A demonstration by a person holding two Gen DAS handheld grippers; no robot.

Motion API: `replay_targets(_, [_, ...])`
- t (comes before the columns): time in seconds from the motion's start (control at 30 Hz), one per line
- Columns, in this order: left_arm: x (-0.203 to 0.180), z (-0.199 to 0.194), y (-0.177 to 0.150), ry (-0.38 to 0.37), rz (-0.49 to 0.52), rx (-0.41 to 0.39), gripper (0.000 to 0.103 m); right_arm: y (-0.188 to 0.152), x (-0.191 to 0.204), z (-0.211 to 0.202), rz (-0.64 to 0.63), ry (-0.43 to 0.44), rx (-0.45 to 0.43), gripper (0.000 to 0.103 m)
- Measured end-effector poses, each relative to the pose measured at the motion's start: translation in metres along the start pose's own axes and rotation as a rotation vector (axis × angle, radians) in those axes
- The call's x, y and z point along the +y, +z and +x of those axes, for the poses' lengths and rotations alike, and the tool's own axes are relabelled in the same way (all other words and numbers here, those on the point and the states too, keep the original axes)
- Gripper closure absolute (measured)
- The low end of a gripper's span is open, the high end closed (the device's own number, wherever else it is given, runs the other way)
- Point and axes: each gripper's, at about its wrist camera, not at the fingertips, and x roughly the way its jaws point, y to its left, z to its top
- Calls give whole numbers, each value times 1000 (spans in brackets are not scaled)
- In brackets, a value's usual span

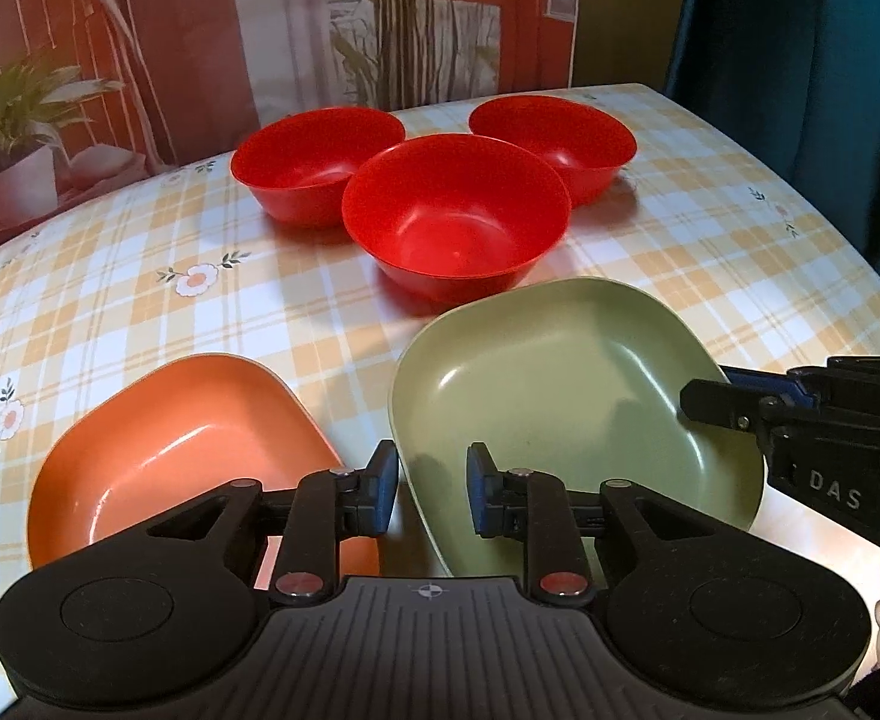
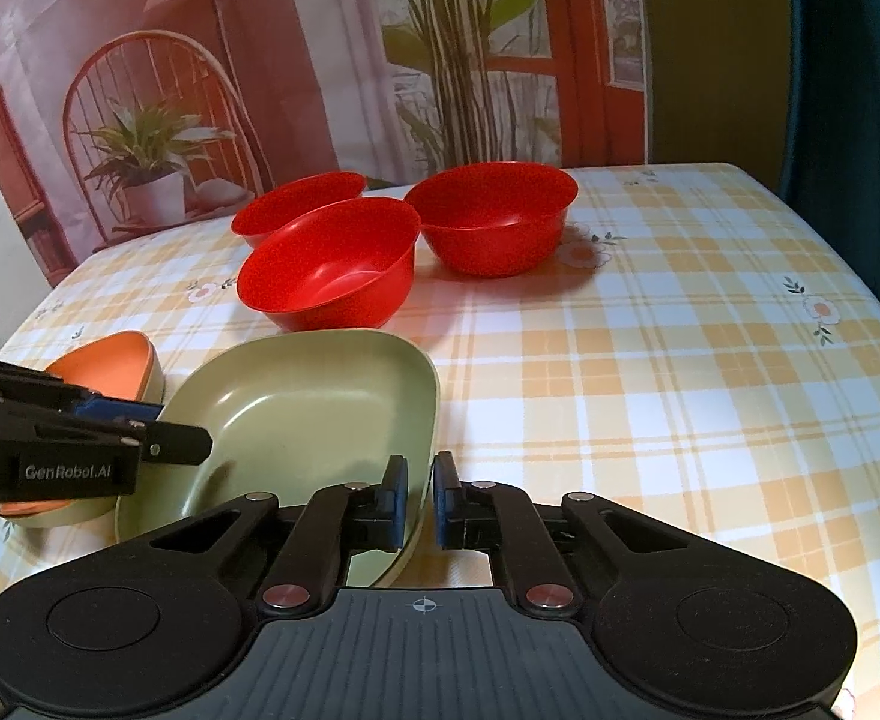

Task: Organize plates and bowls

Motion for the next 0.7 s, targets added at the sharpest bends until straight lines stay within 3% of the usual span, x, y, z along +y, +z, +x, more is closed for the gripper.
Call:
replay_targets(0.17, [1, -8, -1, -47, -14, -3, 78, 2, -4, -6, 15, -11, -15, 95])
replay_targets(0.5, [18, -36, 4, -105, -88, -87, 79, 16, 6, -24, -16, 10, -61, 95])
replay_targets(0.7, [38, -59, 3, -92, -150, -140, 78, 38, 27, -25, -50, 61, -89, 95])
